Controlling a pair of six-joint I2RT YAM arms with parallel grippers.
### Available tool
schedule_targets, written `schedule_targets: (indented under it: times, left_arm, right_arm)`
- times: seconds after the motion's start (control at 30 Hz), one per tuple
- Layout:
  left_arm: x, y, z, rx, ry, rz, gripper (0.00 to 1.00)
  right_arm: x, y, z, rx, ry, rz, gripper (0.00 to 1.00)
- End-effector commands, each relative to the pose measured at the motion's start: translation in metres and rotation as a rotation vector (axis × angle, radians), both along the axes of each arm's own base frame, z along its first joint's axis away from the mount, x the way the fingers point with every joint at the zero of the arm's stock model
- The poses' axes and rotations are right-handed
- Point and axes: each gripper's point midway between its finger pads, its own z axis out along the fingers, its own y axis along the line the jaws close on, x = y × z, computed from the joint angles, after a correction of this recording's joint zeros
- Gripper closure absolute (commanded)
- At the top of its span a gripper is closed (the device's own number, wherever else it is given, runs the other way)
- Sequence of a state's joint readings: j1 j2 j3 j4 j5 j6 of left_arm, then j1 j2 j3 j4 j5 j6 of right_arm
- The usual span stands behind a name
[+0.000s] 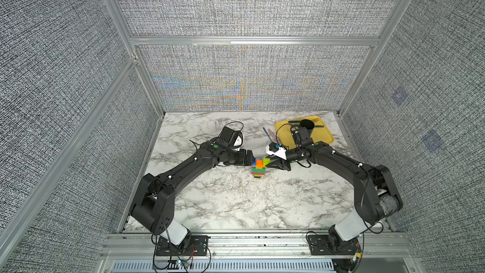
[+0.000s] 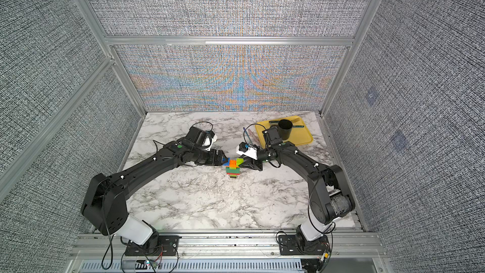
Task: Assemble a carrot with lego
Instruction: Assemble the lego brick with the lego brick, then adjust the lego brick at the center of the board.
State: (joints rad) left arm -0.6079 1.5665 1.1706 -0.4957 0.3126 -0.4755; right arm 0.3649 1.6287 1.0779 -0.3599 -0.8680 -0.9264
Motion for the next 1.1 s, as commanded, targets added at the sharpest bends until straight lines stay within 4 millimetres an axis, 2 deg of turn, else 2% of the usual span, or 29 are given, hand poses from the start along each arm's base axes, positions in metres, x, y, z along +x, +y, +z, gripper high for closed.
schedule_targets:
  times: [0.0, 0.17, 0.33, 0.43, 0.6, 0.77, 1.07]
  left_arm:
    - [-0.003, 0.004, 0.000, 0.015, 0.006, -0.002, 0.09]
    - [-0.004, 0.003, 0.003, 0.006, 0.004, 0.001, 0.09]
    - [-0.002, 0.000, 0.014, -0.018, -0.012, -0.007, 0.09]
    - [-0.001, -0.003, 0.022, -0.040, -0.023, -0.007, 0.09]
    - [0.001, 0.000, 0.032, -0.047, -0.060, 0.005, 0.08]
    - [0.000, 0.001, 0.034, -0.047, -0.066, 0.009, 0.08]
    - [-0.002, 0.008, 0.037, -0.030, -0.086, 0.019, 0.07]
  right_arm:
    - [0.002, 0.003, 0.007, 0.021, -0.008, -0.005, 0.54]
    - [0.002, 0.002, 0.010, 0.024, -0.011, -0.013, 0.41]
    - [-0.001, 0.006, 0.002, 0.020, -0.007, -0.024, 0.25]
    - [-0.005, 0.012, -0.005, 0.018, -0.010, -0.020, 0.21]
    - [-0.006, 0.018, -0.014, 0.022, -0.013, -0.033, 0.21]
    - [-0.003, 0.025, -0.020, 0.025, -0.015, -0.040, 0.24]
    - [-0.005, 0.029, -0.023, 0.042, -0.005, -0.050, 0.42]
